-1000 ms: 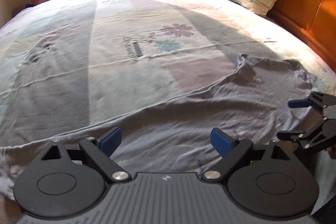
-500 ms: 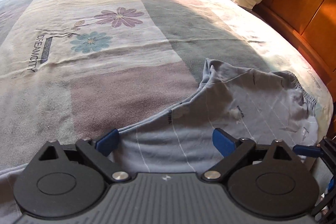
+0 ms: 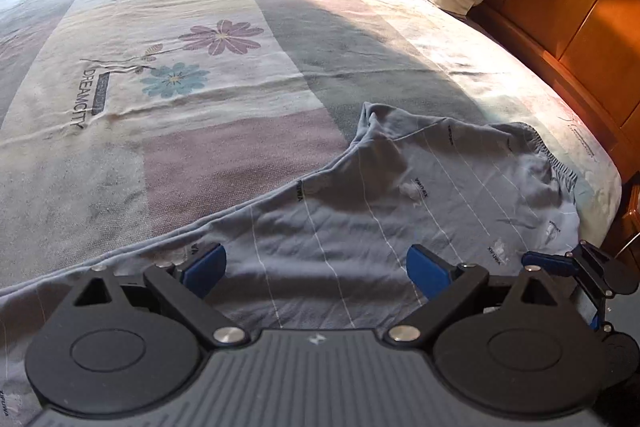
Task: Fold clothes
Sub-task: 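Lower the left gripper to the sweatpants waistband while the right gripper hovers above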
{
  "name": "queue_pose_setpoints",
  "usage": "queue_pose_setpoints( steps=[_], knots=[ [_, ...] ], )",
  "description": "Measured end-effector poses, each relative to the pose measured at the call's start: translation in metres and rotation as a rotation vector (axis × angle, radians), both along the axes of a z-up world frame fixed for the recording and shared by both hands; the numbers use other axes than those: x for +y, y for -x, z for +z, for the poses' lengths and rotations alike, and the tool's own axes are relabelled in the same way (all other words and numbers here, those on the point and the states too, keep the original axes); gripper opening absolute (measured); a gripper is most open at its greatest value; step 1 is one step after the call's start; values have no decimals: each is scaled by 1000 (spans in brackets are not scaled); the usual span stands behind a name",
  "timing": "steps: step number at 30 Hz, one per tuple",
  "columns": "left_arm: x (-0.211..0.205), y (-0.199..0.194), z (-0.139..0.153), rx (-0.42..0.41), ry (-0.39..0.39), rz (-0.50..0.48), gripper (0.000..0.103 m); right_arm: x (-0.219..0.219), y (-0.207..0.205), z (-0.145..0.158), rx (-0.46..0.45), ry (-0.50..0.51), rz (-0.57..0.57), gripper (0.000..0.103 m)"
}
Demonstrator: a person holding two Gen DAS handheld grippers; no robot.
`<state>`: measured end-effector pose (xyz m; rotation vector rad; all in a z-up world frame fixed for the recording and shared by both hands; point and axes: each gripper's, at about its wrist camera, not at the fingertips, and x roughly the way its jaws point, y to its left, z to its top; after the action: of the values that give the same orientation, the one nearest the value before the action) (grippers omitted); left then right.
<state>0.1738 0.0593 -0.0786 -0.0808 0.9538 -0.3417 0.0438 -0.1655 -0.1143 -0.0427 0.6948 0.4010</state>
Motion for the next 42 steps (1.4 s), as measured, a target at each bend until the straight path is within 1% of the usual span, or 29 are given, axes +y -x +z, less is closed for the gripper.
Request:
queue_pose_setpoints(
  steps=[3, 5, 7, 8, 11, 14, 15, 17, 21, 23, 25, 27, 29, 31, 34, 38, 40, 42],
  knots=[
    [6, -14, -13, -26, -16, 51, 96, -1, 1, 0, -5, -2, 5, 103],
    [6, -22, -9, -35, -30, 62, 97, -2, 2, -1, -6, -6, 5, 103],
    [5, -24, -2, -46, -71, 75, 97, 0, 3, -2, -13, 5, 5, 103],
    [4, -20, 1, -50, -76, 68, 97, 1, 3, -2, -17, 10, 5, 103],
    [2, -5, 10, -55, -48, 16, 97, 3, 4, -4, -28, 26, 5, 103],
    [-1, 15, 5, -38, -51, -23, 97, 5, 5, -5, -35, 39, 5, 103],
    [-1, 21, 1, -31, -62, -30, 97, 5, 5, -5, -37, 39, 4, 103],
    [5, 30, -8, -16, -101, -5, 97, 5, 5, -5, -39, 41, 3, 103],
    [18, 51, -10, -32, -150, 33, 97, 5, 5, -5, -41, 39, 5, 103],
    [18, 61, -5, -48, -193, 37, 97, 5, 6, -5, -42, 41, 4, 103],
    [18, 68, -9, -43, -218, 21, 98, 7, 6, -6, -46, 51, 4, 103],
    [23, 75, -13, -46, -209, 42, 100, 7, 6, -6, -47, 52, 5, 103],
    [26, 81, -16, -44, -203, 69, 100, 7, 7, -6, -48, 53, 5, 103],
    [24, 84, -14, -28, -219, 74, 100, 6, 7, -6, -49, 54, 6, 103],
    [25, 88, -14, -30, -232, 83, 100, 7, 8, -6, -52, 56, 5, 103],
    [36, 91, -9, -32, -182, 152, 100, 9, 8, -7, -56, 67, 4, 103],
    [37, 93, -5, -39, -161, 160, 100, 8, 8, -6, -52, 66, 1, 103],
    [39, 91, -12, -8, -172, 153, 100, 8, 6, -1, -32, 61, -9, 103]
  ],
)
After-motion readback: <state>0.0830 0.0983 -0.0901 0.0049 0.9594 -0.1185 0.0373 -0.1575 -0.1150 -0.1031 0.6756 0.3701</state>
